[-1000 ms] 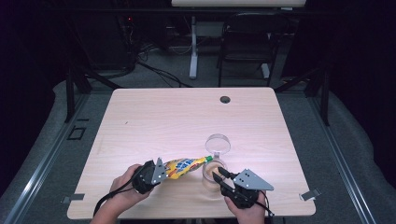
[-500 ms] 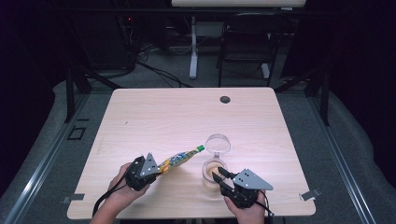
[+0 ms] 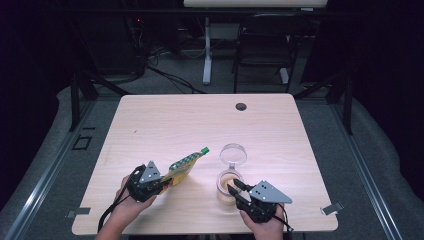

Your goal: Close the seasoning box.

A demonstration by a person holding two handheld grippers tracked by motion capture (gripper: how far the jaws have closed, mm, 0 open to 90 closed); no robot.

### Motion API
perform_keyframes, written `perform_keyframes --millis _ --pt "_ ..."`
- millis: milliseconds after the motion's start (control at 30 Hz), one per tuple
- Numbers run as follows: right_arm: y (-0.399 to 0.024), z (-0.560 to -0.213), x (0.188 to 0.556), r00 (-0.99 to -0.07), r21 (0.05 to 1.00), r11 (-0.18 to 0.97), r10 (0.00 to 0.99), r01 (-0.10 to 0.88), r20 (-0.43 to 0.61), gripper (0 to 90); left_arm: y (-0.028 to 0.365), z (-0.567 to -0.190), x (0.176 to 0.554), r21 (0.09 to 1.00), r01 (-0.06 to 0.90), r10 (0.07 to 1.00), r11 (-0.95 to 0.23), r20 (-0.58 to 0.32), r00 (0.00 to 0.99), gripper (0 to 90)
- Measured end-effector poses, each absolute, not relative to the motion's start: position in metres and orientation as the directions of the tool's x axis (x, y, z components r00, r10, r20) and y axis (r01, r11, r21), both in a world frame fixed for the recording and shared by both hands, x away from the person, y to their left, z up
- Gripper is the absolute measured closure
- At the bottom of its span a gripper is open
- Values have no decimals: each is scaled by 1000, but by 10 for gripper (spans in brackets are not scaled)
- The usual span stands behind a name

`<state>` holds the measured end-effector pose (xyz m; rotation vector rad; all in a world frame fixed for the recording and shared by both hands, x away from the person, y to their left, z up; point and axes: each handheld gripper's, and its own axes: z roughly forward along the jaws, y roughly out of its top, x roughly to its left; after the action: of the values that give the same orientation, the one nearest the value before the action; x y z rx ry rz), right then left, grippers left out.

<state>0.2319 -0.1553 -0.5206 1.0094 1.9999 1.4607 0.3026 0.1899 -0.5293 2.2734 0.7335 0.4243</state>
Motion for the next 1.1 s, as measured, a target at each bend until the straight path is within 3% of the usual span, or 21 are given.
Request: perform_keyframes --millis 667,1100 --pt "-154 -521 234 -624 943 162 779 293 60 693 216 -542 312 732 488 667 -476 -62 743 829" --pt "-153 -522 237 -628 942 159 776 294 65 691 224 -547 310 727 501 665 -469 -82 742 720"
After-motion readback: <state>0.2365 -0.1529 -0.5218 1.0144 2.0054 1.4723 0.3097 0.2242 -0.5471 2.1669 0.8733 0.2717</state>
